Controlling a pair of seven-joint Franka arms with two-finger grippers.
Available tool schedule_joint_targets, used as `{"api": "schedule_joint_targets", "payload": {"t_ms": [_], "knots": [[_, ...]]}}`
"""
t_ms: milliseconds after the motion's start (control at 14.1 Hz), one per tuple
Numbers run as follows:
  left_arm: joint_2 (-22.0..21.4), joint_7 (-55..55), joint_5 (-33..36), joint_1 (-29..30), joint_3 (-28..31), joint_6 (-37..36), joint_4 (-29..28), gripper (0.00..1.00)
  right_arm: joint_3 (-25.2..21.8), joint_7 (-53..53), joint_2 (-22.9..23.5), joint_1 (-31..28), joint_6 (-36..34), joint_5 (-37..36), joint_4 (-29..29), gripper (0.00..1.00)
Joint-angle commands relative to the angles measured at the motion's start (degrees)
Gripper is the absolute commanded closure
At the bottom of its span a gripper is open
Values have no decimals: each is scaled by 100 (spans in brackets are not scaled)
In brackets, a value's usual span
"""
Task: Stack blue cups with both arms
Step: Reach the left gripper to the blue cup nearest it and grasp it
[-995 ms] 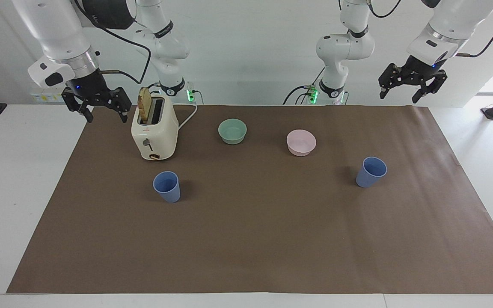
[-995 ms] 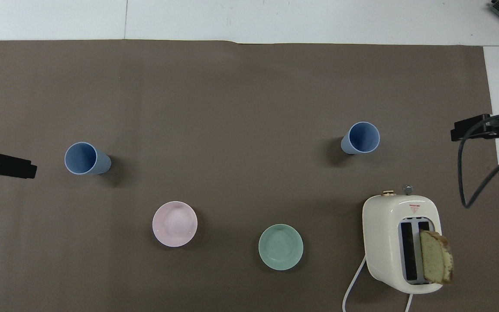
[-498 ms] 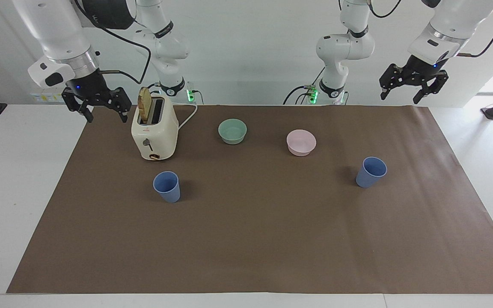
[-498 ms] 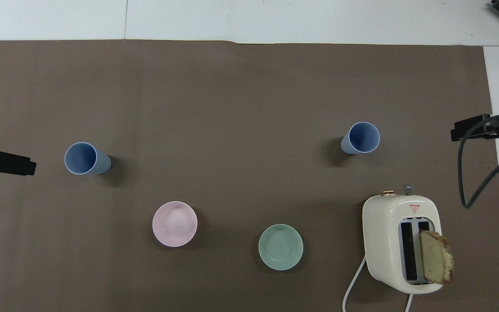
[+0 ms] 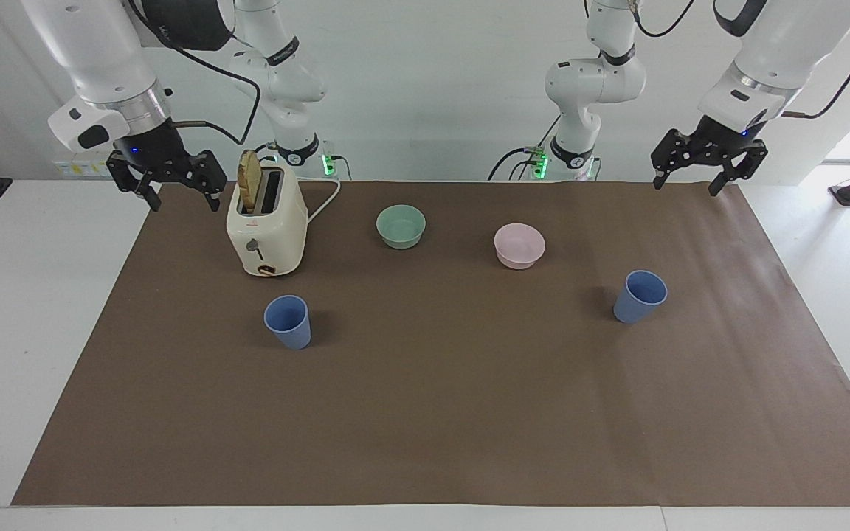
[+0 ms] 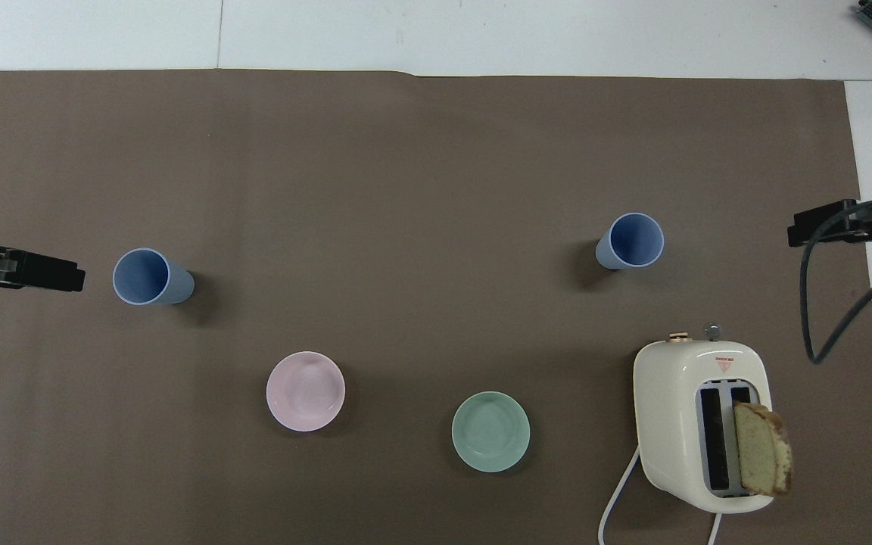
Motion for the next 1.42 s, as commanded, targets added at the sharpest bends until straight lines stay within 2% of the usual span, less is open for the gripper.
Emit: {"api": "schedule_joint_targets", "payload": {"t_ms": [0,427,711,995,1137,1280,1351], "knots": [[-2,74,-69,159,-29,660,-636,0,1,-109,-109,-45,105,102,-102,0],[446,-23,-69,406,-29,1399,-1067,0,1,-117,-109,-45,105,94,-102,0],[771,-434,-121,573,-38,2137,-1489,0,1,-109,-109,-45,105,102,-102,0],[1132,-550,-130,634,-38,2692,-1612,0,1,-109,-109,-45,105,102,-102,0],[1159,-576,-139,705,-38,2815,-1744,6,1,-109,-109,-45,105,102,-102,0],[1106,-603,-165,705,-38,2955,-1928,23,1,-109,-109,-45,105,102,-102,0],[1115,-603,-226,696,-38,3008,-1973,27,1,-109,-109,-45,105,102,-102,0]]}}
